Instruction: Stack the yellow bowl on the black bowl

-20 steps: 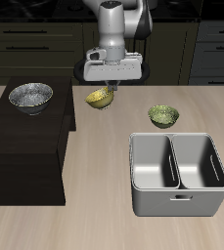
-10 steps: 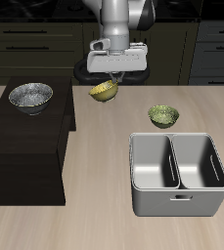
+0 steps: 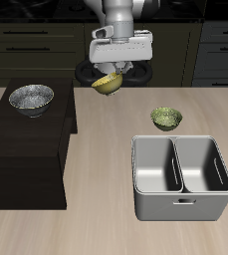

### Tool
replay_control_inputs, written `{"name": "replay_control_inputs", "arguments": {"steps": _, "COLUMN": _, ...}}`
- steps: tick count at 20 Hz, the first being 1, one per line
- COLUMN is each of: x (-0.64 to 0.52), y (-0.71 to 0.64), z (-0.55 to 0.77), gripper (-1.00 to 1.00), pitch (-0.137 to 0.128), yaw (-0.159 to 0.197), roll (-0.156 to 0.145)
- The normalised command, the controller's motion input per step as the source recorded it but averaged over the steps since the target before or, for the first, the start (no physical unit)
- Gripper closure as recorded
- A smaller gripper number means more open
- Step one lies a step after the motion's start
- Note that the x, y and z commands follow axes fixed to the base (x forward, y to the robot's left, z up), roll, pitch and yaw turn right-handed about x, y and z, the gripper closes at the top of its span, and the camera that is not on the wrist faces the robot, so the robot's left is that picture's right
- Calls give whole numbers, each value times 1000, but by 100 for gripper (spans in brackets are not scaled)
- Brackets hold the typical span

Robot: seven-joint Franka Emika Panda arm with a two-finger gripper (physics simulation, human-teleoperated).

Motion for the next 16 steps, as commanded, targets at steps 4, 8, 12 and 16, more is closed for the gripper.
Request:
{"name": "replay_control_inputs", "arguments": {"steps": 4, "x": 109, "y": 77, "z": 242, "gripper": 100, "pitch": -7, "yaw": -2, "roll": 9}}
{"name": "replay_control_inputs", "arguments": {"steps": 8, "x": 106, "y": 1, "z": 242, "gripper": 100, "pitch": 18, "yaw": -17, "roll": 8}}
{"name": "replay_control_inputs", "arguments": {"steps": 12, "x": 107, "y": 11, "z": 235, "gripper": 100, "pitch": 22, "yaw": -17, "roll": 15}}
{"name": "replay_control_inputs", "arguments": {"steps": 16, "x": 93, "y": 1, "z": 103, "gripper": 100, "pitch": 30, "yaw": -8, "roll": 1}}
